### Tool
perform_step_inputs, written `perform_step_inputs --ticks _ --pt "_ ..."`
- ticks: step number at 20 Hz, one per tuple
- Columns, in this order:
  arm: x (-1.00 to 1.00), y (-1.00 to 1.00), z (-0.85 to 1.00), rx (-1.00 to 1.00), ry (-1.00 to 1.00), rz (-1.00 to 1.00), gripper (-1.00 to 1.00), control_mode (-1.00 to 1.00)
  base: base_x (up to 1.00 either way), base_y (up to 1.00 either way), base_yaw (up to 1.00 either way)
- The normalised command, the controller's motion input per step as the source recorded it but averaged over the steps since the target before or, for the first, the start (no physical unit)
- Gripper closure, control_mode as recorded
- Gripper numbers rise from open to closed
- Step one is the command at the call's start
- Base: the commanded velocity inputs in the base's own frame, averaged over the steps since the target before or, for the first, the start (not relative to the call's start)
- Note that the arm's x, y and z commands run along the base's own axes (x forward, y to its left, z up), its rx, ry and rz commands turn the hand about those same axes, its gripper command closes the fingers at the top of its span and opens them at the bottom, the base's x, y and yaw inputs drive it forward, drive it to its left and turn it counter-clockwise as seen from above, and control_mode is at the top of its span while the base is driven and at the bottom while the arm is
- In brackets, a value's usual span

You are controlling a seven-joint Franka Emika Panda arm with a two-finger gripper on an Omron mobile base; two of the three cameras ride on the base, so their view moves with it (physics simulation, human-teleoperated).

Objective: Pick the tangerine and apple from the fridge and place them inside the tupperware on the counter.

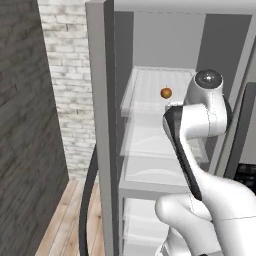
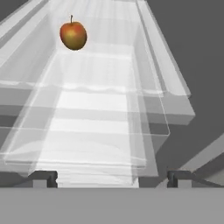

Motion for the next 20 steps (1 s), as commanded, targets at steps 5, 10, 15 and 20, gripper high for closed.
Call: perform_step_inputs --ticks 5,10,15,20 --pt "0.84 0.04 0.00 -0.08 0.00 -0.11 -1.00 -1.00 0.00 0.00 0.00" --pt "0.81 0.00 0.03 0.00 0.00 -0.01 -1.00 -1.00 0.00 0.00 0.00" --pt "0.66 0.00 0.01 0.02 0.00 0.03 -1.00 -1.00 0.00 0.00 0.00" --pt "0.55 0.00 0.00 0.02 0.00 0.06 -1.00 -1.00 0.00 0.00 0.00"
